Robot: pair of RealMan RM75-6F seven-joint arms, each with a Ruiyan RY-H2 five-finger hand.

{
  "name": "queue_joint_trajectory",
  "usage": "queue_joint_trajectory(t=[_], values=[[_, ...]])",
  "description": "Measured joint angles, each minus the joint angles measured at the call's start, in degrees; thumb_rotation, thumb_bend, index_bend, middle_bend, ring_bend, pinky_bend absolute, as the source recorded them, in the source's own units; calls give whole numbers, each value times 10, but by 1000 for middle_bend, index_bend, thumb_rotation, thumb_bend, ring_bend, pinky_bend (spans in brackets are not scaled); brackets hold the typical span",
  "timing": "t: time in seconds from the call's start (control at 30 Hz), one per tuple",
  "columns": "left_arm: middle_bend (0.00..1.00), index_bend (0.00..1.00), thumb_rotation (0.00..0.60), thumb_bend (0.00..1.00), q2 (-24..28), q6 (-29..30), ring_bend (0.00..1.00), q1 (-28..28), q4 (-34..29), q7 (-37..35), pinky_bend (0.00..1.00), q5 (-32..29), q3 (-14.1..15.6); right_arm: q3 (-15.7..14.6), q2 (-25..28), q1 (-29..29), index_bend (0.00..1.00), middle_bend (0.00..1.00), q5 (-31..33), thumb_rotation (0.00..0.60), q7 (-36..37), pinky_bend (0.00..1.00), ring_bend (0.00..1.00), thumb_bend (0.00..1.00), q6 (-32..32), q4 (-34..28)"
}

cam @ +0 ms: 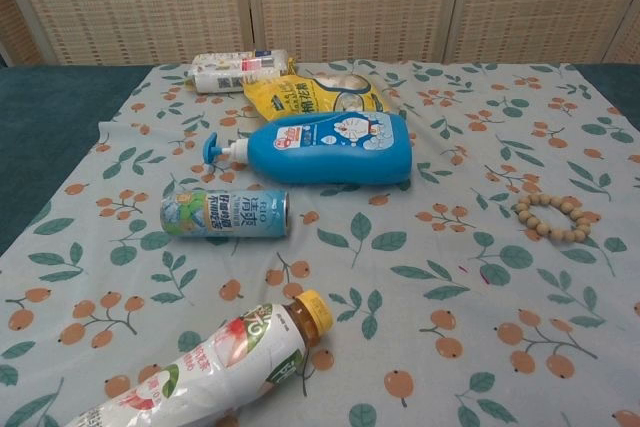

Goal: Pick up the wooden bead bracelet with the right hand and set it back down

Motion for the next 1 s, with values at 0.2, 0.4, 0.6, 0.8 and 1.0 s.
queue_joint_trajectory(t=[0.2, 0.4, 0.6, 0.8, 1.0], values=[[0, 0, 600, 408, 5, -5, 0, 4, -3, -3, 84, 1, -12, -3, -28, 7, 0, 0, -19, 600, 0, 0, 0, 264, -3, 30], [0, 0, 600, 409, 9, -12, 0, 4, -3, -17, 89, 18, -17, 10, -62, 53, 40, 70, -24, 600, -8, 0, 0, 264, -58, 54], [0, 0, 600, 412, 10, -8, 0, 9, 3, -28, 97, 28, -23, 41, -111, 116, 157, 206, -7, 600, -43, 0, 0, 264, -144, 101], [0, 0, 600, 413, 15, -11, 0, 15, 3, -29, 97, 22, -29, 72, -160, 165, 208, 237, 64, 600, -89, 0, 0, 265, -221, 172], [0, 0, 600, 412, 16, -20, 0, 18, 4, -26, 97, 14, -38, 78, -193, 182, 235, 268, 109, 600, -99, 0, 0, 264, -252, 228]])
